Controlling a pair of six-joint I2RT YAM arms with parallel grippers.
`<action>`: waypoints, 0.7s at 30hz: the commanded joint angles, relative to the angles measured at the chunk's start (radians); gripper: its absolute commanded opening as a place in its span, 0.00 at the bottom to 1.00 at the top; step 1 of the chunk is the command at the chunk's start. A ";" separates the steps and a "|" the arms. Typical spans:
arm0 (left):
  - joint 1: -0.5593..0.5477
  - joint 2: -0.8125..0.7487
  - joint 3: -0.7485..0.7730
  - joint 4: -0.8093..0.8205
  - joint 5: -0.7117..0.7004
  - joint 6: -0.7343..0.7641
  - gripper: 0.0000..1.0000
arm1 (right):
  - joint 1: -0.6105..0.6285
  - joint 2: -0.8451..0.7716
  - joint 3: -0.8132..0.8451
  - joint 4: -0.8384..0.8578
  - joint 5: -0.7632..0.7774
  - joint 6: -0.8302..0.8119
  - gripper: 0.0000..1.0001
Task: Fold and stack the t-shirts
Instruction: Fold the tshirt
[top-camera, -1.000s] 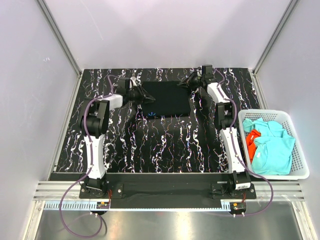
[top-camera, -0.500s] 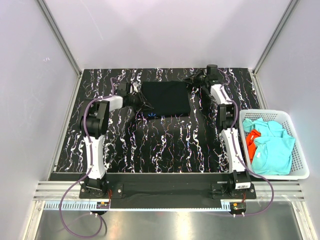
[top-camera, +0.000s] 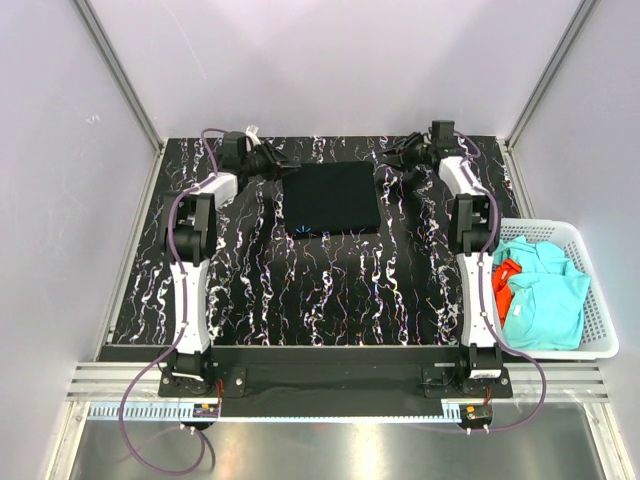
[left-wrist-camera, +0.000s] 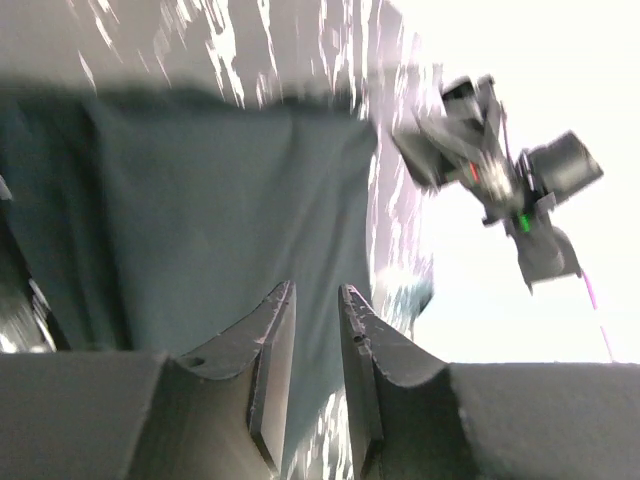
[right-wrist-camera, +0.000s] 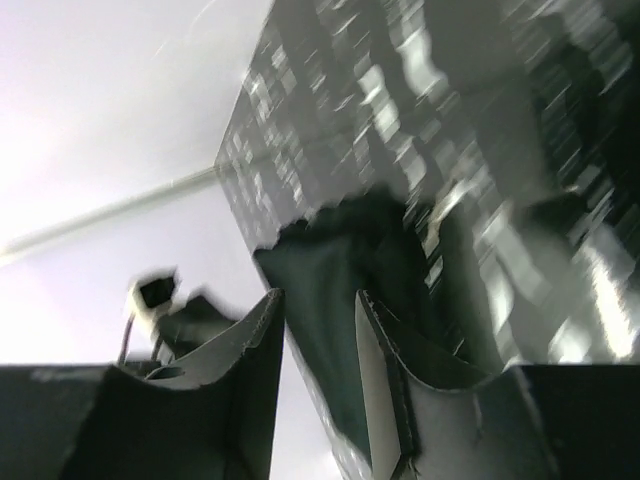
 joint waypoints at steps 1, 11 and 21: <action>0.013 0.105 0.075 0.167 0.033 -0.139 0.29 | 0.005 -0.201 -0.094 -0.050 -0.087 -0.103 0.42; 0.042 0.225 0.133 0.209 -0.048 -0.233 0.28 | 0.076 -0.471 -0.617 -0.007 -0.226 -0.245 0.31; 0.065 0.236 0.176 0.033 -0.030 -0.092 0.28 | 0.074 -0.539 -0.967 0.036 -0.173 -0.361 0.30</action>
